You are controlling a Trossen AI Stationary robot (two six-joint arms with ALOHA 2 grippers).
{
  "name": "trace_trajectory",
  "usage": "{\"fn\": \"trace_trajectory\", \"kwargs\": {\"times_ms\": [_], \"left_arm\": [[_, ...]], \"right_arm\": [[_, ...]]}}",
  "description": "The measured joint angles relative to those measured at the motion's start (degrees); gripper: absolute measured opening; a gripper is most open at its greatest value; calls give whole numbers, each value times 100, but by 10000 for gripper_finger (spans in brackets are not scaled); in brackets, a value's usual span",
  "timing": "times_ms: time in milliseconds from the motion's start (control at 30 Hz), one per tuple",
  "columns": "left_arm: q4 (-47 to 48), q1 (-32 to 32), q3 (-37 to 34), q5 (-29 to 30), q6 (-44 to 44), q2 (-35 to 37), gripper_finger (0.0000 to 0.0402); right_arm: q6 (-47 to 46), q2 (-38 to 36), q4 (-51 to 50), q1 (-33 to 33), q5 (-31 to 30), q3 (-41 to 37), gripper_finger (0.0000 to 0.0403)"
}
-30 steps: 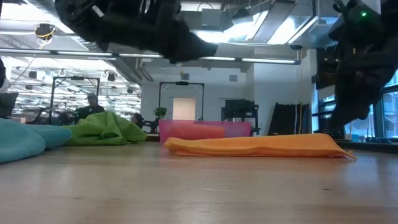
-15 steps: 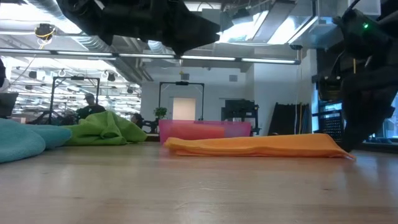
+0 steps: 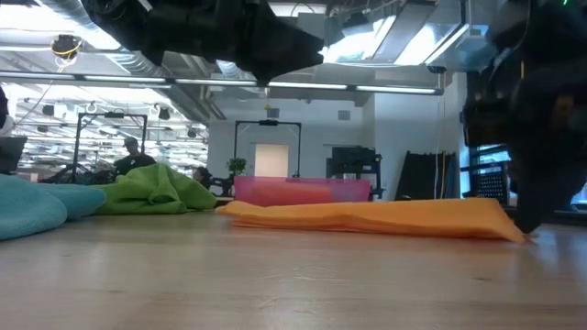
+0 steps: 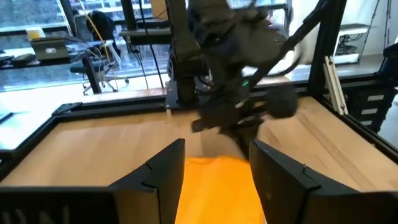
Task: Roll microfiber towels into tight, uniform cylinder then place into a basket
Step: Roll the orange microfiber cloth
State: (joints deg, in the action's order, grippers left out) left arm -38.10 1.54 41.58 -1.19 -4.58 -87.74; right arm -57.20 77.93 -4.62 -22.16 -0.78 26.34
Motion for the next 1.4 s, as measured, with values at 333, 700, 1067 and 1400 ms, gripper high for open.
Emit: {"fn": "trace_trajectory", "kwargs": {"times_ms": [333, 700, 1067, 1400], "left_arm": [[310, 11, -2, 2, 2, -2, 169], [312, 50, -4, 5, -2, -2, 169], [297, 34, -4, 7, -4, -2, 169], [300, 33, -4, 9, -7, -2, 169]], "right_arm": [[1123, 757, -371, -576, 285, 1721, 2], [474, 47, -4401, -176, -1683, 1880, 2], [628, 283, -1638, 10, -696, 513, 1], [395, 476, 703, -361, -342, 446, 0]]}}
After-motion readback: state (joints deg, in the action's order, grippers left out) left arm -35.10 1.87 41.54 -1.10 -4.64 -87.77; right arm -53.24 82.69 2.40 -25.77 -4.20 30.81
